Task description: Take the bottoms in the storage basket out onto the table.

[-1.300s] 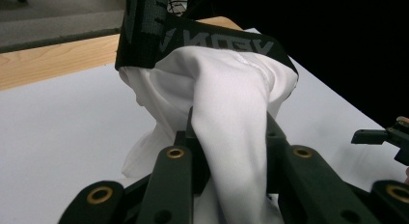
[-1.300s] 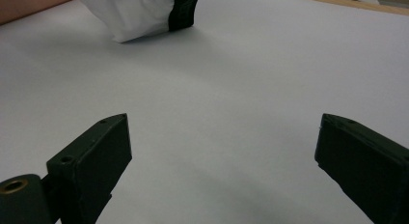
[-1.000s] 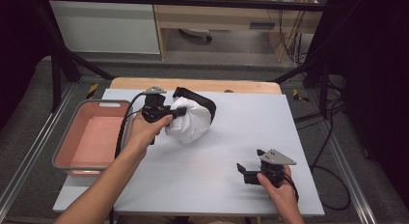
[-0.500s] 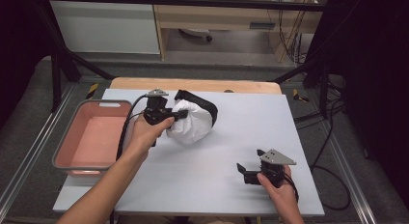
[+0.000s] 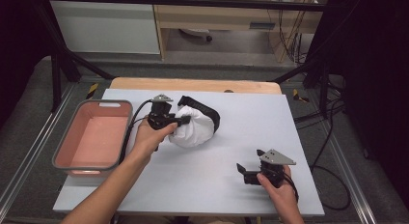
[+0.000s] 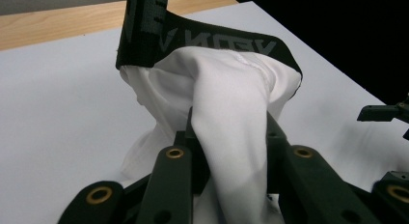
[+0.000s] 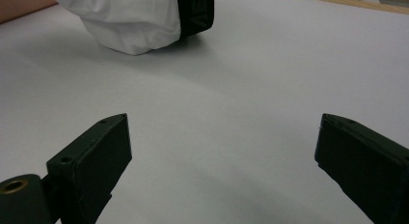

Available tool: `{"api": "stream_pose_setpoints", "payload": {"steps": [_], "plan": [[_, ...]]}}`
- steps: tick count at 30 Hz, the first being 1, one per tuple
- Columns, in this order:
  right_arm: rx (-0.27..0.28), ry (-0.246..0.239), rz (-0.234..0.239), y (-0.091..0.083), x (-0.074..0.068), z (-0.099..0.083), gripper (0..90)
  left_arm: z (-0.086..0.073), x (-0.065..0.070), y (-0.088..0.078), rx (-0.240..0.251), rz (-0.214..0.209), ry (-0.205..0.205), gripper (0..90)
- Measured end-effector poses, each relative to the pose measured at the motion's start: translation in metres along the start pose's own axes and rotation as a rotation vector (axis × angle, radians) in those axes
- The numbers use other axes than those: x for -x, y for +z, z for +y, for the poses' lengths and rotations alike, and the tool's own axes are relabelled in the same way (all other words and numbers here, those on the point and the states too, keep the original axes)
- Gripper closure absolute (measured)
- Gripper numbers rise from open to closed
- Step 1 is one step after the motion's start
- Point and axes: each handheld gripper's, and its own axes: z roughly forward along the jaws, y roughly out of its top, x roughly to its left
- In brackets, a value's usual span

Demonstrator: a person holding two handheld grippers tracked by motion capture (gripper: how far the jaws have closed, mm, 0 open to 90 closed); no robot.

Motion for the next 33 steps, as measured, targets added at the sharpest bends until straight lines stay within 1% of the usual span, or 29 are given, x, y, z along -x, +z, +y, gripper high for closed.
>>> {"api": "stream_pose_setpoints", "payload": {"steps": [7,16,23,27,33], "plan": [[-0.001,-0.003,0.001,0.0,0.0,0.0,5.9,-0.005,0.003,0.006,-0.027,0.0,0.012,72.6],[-0.002,-0.001,0.001,0.0,0.0,0.0,5.9,-0.011,0.006,0.013,-0.037,-0.005,0.012,72.5],[-0.002,-0.001,0.001,0.001,0.0,0.0,5.9,-0.015,0.007,0.016,-0.044,-0.002,0.012,72.4],[-0.002,0.001,0.002,0.0,0.0,0.0,5.9,-0.017,0.007,0.017,-0.056,-0.001,0.024,72.2],[-0.003,-0.001,0.0,0.001,0.0,0.0,5.9,-0.019,0.008,0.019,-0.055,-0.005,0.018,72.2]]}}
